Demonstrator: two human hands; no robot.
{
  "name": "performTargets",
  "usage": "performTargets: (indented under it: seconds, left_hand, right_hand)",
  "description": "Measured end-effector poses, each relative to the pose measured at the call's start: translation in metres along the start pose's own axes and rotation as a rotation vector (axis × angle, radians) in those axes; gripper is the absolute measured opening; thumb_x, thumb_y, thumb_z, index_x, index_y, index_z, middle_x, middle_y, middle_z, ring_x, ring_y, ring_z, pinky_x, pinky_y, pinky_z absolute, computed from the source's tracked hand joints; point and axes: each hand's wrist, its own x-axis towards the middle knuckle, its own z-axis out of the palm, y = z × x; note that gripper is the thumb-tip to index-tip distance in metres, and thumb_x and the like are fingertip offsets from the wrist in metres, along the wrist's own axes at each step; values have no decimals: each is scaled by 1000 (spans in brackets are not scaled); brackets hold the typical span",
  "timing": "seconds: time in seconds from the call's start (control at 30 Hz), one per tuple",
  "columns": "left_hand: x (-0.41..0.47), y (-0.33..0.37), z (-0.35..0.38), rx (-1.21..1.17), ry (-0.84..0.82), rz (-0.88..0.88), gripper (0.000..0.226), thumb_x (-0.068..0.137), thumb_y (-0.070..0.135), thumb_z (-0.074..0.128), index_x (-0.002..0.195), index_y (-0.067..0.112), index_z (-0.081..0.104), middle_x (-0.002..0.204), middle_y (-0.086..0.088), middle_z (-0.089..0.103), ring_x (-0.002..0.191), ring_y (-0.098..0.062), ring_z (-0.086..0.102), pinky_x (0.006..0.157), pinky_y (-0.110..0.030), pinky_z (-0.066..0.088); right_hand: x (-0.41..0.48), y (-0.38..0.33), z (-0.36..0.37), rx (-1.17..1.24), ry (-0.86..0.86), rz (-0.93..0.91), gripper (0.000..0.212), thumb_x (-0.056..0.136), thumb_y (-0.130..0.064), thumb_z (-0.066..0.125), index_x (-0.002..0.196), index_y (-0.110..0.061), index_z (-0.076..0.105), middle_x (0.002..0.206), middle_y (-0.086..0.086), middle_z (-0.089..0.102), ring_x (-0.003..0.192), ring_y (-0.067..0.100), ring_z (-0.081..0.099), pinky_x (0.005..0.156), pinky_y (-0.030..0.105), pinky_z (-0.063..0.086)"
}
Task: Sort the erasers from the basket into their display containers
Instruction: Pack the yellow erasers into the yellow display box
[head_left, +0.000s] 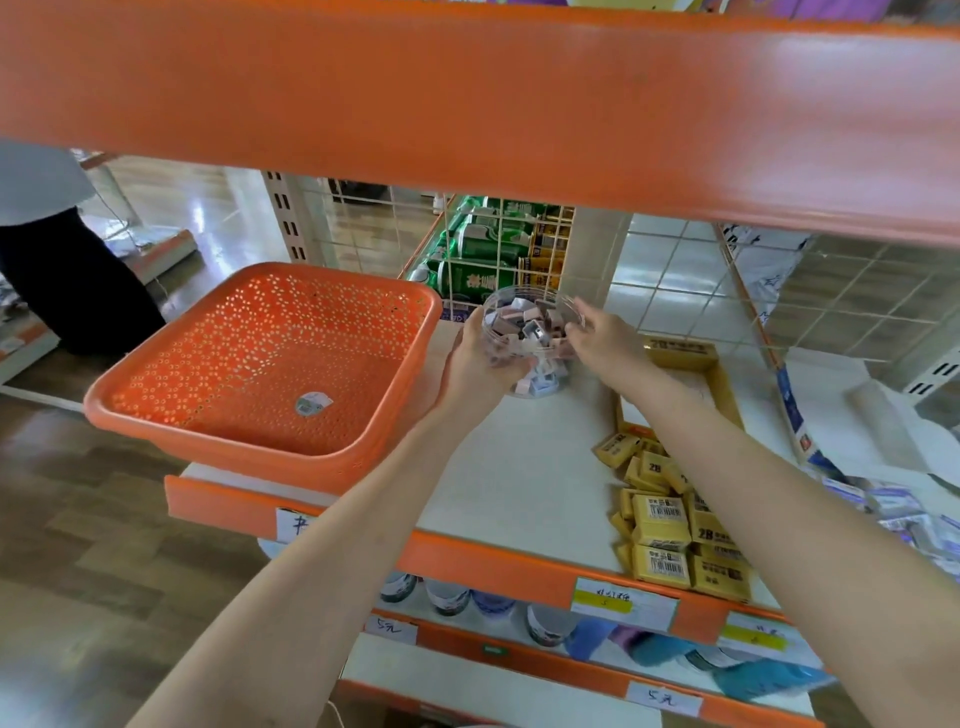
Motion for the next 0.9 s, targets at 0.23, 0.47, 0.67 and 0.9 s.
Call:
performTargets:
  seconds: [0.23,0.47,0.67,0.9]
  left_hand:
    - [-9,-11,0,-42,73,76,83,82,4,72,148,6,21,130,-1,47,105,-3,42,60,6,35]
    - [-11,-41,-9,-11,143,156,70,66,35,73,128,24,41,115,2,58,106,-16,60,85,-48,54]
    - [-20,-41,-20,39,164,179,83,73,31,76,143,28,31,138,19,43,126,9,38,106,-25,39]
    - [-20,-52,-21,32,146,178,95,68,58,69,146,40,19,148,13,35,135,-14,38,107,-49,38]
  right_hand:
    - [-10,1,-1,80,24,-22,52,94,-29,54,143,-20,39,131,3,58,97,17,63,69,16,44]
    - [-18,-10,9,133,0,-29,55,90,-35,60,141,-23,42,135,-2,54,110,9,56,81,17,39]
    - [-21,-13,13,163,-7,-36,58,87,-38,63,139,-22,44,135,-1,55,117,12,55,89,21,41]
    - [-26,-13,19,124,5,-28,59,89,-41,59,142,-22,40,134,1,55,116,17,55,91,28,44]
